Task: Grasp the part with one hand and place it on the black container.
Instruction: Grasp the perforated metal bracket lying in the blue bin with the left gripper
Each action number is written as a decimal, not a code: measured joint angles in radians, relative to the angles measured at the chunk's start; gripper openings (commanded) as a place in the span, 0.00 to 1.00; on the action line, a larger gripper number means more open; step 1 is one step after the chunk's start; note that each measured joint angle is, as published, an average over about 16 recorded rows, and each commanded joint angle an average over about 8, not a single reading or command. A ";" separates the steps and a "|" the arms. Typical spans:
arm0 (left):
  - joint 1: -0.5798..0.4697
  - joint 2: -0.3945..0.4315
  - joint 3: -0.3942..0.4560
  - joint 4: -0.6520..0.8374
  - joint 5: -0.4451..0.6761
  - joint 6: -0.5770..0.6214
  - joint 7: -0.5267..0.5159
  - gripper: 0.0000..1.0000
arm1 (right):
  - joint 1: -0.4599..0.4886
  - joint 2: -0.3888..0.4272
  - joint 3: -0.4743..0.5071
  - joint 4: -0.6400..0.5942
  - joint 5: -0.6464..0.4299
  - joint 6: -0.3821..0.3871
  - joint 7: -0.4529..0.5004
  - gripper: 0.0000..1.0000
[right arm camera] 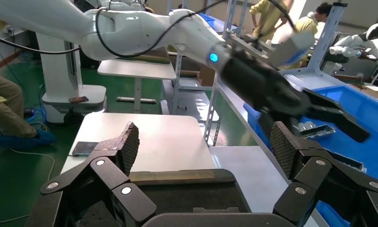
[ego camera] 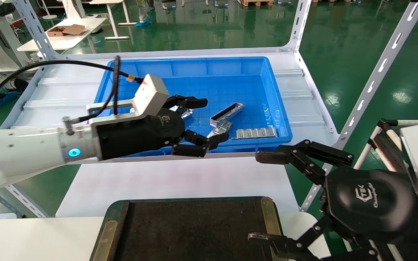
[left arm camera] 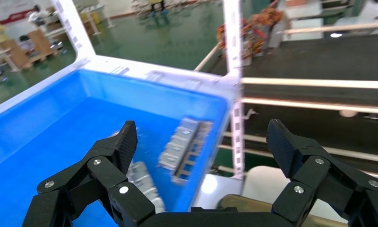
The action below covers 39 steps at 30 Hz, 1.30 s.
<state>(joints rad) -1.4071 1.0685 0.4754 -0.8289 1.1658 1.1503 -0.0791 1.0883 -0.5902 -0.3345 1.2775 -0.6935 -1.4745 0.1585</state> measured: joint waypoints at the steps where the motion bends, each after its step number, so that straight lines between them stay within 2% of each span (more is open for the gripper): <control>1: -0.012 0.016 0.004 0.027 0.009 -0.010 0.008 1.00 | 0.000 0.000 0.000 0.000 0.000 0.000 0.000 1.00; 12: -0.129 0.182 0.034 0.332 0.080 -0.126 0.116 1.00 | 0.000 0.000 0.000 0.000 0.000 0.000 0.000 1.00; 20: -0.190 0.264 0.047 0.502 0.090 -0.206 0.189 1.00 | 0.000 0.000 0.000 0.000 0.000 0.000 0.000 1.00; 27: -0.205 0.295 0.083 0.559 0.069 -0.268 0.204 1.00 | 0.000 0.000 -0.001 0.000 0.000 0.000 0.000 1.00; 36: -0.184 0.303 0.175 0.532 0.018 -0.345 0.151 1.00 | 0.000 0.000 -0.001 0.000 0.001 0.000 0.000 1.00; 37: -0.181 0.303 0.187 0.527 0.012 -0.354 0.143 1.00 | 0.000 0.000 -0.001 0.000 0.001 0.000 0.000 0.98; 38: -0.178 0.303 0.200 0.521 0.005 -0.364 0.134 0.93 | 0.000 0.000 -0.001 0.000 0.001 0.000 0.000 0.89; 39: -0.176 0.304 0.212 0.515 -0.002 -0.373 0.125 0.81 | 0.000 0.000 -0.001 0.000 0.001 0.000 0.000 0.76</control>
<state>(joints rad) -1.5828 1.3720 0.6875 -0.3142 1.1636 0.7773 0.0462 1.0886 -0.5899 -0.3354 1.2775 -0.6928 -1.4741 0.1580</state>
